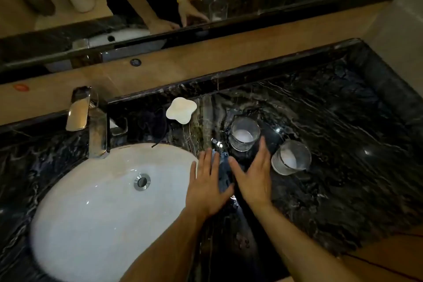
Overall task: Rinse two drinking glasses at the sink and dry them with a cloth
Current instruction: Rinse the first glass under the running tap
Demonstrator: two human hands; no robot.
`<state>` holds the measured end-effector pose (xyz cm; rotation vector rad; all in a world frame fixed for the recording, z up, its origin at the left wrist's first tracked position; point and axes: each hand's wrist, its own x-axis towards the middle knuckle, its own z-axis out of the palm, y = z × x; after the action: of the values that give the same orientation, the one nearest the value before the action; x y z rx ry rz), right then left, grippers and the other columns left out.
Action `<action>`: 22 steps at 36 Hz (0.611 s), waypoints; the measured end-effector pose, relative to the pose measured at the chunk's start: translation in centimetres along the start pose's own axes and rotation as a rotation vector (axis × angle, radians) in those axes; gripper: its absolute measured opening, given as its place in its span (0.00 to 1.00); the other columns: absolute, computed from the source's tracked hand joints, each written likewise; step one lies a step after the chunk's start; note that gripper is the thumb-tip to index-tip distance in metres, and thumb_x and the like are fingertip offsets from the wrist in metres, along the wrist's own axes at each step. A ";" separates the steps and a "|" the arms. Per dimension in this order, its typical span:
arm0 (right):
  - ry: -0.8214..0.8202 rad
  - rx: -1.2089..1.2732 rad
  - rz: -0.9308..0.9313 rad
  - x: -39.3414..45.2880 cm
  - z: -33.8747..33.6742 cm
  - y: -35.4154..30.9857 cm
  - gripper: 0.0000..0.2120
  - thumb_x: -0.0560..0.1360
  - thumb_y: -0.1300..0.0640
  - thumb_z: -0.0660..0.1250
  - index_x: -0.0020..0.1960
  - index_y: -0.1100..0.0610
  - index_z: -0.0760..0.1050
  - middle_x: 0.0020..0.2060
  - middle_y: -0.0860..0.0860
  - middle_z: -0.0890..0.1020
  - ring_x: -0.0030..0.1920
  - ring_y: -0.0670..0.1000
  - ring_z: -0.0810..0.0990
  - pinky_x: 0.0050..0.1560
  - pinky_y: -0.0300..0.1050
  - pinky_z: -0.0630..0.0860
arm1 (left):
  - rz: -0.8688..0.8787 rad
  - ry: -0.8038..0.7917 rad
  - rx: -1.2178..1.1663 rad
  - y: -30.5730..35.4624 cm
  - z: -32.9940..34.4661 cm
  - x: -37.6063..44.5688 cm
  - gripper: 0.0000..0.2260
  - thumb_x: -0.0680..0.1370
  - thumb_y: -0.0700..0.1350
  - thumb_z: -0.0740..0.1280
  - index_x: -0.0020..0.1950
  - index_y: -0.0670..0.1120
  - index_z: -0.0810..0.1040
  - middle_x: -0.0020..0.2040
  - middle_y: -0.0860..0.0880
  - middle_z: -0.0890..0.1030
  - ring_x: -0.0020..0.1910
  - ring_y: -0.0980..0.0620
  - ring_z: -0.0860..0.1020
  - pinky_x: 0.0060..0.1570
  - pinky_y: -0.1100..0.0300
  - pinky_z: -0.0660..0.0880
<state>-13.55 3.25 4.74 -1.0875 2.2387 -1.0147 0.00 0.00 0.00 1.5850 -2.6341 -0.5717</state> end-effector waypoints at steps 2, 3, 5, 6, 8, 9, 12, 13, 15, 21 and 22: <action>0.026 0.122 0.066 1.5 0.4 -0.4 0.51 0.69 0.40 0.75 0.79 0.48 0.46 0.78 0.53 0.57 0.77 0.53 0.58 0.71 0.51 0.63 | -0.012 0.008 0.042 0.1 0.0 0.0 0.42 0.76 0.70 0.51 0.82 0.46 0.47 0.81 0.47 0.42 0.80 0.47 0.39 0.76 0.47 0.40; 0.025 0.162 0.082 2.2 0.7 -0.5 0.52 0.68 0.42 0.77 0.79 0.49 0.47 0.78 0.53 0.58 0.77 0.53 0.58 0.70 0.48 0.63 | -0.013 0.013 0.062 0.1 0.1 0.0 0.42 0.76 0.70 0.51 0.82 0.47 0.46 0.81 0.47 0.41 0.80 0.47 0.39 0.76 0.48 0.40; 0.032 0.217 0.091 3.6 1.2 -0.6 0.52 0.66 0.46 0.79 0.79 0.48 0.50 0.77 0.52 0.61 0.75 0.51 0.62 0.67 0.42 0.63 | 0.001 0.020 0.060 0.1 0.3 0.0 0.42 0.77 0.71 0.50 0.82 0.47 0.44 0.81 0.47 0.40 0.80 0.47 0.39 0.76 0.49 0.39; 0.032 0.242 0.092 4.1 1.5 -0.6 0.51 0.65 0.48 0.80 0.78 0.47 0.52 0.76 0.50 0.63 0.73 0.50 0.64 0.66 0.40 0.63 | 0.007 0.022 0.045 0.1 0.3 -0.1 0.42 0.77 0.71 0.50 0.82 0.47 0.43 0.81 0.47 0.40 0.80 0.47 0.38 0.76 0.50 0.39; 0.020 0.288 0.084 5.0 1.9 -0.4 0.48 0.65 0.49 0.81 0.75 0.44 0.55 0.71 0.46 0.69 0.68 0.47 0.69 0.63 0.39 0.66 | 0.016 0.024 0.034 0.1 0.5 -0.1 0.42 0.77 0.70 0.52 0.82 0.47 0.44 0.81 0.46 0.40 0.80 0.47 0.38 0.77 0.51 0.41; 0.017 0.302 0.087 5.4 2.0 -0.3 0.46 0.64 0.49 0.81 0.73 0.43 0.56 0.67 0.44 0.71 0.66 0.46 0.71 0.61 0.39 0.67 | 0.016 0.029 0.027 0.1 0.5 -0.1 0.42 0.77 0.69 0.53 0.82 0.46 0.45 0.81 0.46 0.40 0.80 0.47 0.39 0.78 0.51 0.42; 0.027 0.293 0.082 6.5 2.1 0.4 0.40 0.64 0.47 0.80 0.68 0.41 0.60 0.60 0.39 0.74 0.60 0.44 0.74 0.55 0.39 0.69 | 0.010 0.036 0.020 0.4 0.4 -0.3 0.42 0.77 0.68 0.54 0.82 0.45 0.46 0.81 0.46 0.41 0.80 0.47 0.40 0.78 0.50 0.45; 0.024 0.290 0.079 6.7 2.0 0.5 0.39 0.64 0.46 0.80 0.67 0.40 0.60 0.60 0.39 0.74 0.59 0.44 0.75 0.54 0.38 0.69 | 0.007 0.039 0.022 0.5 0.3 -0.3 0.41 0.77 0.68 0.54 0.82 0.45 0.47 0.81 0.45 0.42 0.80 0.46 0.41 0.78 0.49 0.45; 0.017 0.291 0.064 7.0 1.9 0.7 0.39 0.62 0.44 0.80 0.66 0.39 0.61 0.59 0.39 0.75 0.58 0.44 0.75 0.54 0.38 0.69 | 0.005 0.047 0.027 0.6 0.2 -0.4 0.41 0.77 0.67 0.55 0.81 0.44 0.49 0.82 0.45 0.44 0.81 0.45 0.43 0.78 0.48 0.47; -0.029 0.286 0.037 6.6 1.5 0.2 0.39 0.57 0.36 0.77 0.63 0.35 0.62 0.52 0.27 0.73 0.55 0.44 0.77 0.52 0.38 0.72 | -0.004 0.116 0.063 1.1 0.2 -1.0 0.38 0.77 0.64 0.58 0.80 0.42 0.58 0.81 0.44 0.52 0.80 0.44 0.52 0.77 0.46 0.52; -0.040 0.278 0.034 6.5 1.5 0.1 0.39 0.57 0.36 0.77 0.62 0.32 0.62 0.51 0.26 0.74 0.53 0.42 0.78 0.50 0.35 0.71 | -0.008 0.104 0.068 1.1 0.3 -1.1 0.38 0.78 0.64 0.57 0.80 0.43 0.56 0.81 0.44 0.50 0.80 0.45 0.51 0.77 0.46 0.52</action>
<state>-16.42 -2.53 3.27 -0.9366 2.0036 -1.2349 -0.51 1.47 0.30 1.5969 -2.5986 -0.3924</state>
